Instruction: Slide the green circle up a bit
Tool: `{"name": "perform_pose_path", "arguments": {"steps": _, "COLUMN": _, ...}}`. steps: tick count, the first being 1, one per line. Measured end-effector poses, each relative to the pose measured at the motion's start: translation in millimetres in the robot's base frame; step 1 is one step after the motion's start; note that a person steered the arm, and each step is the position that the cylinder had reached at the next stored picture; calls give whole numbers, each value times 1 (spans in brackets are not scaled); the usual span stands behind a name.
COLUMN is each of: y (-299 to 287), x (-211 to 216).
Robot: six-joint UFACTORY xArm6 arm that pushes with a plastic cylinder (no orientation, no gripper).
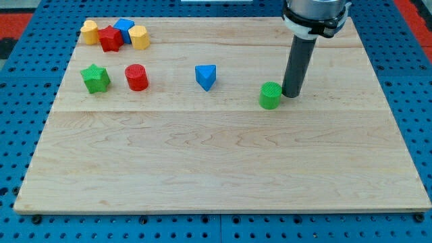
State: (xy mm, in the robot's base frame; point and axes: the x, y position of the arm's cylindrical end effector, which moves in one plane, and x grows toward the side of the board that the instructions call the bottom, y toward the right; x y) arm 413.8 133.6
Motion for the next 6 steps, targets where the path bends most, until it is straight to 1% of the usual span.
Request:
{"name": "perform_pose_path", "arguments": {"steps": 1, "y": -5, "x": 51}}
{"name": "perform_pose_path", "arguments": {"steps": 2, "y": -44, "x": 69}}
{"name": "perform_pose_path", "arguments": {"steps": 3, "y": -64, "x": 22}}
{"name": "perform_pose_path", "arguments": {"steps": 4, "y": -61, "x": -3}}
{"name": "perform_pose_path", "arguments": {"steps": 5, "y": -60, "x": 4}}
{"name": "perform_pose_path", "arguments": {"steps": 6, "y": -59, "x": 30}}
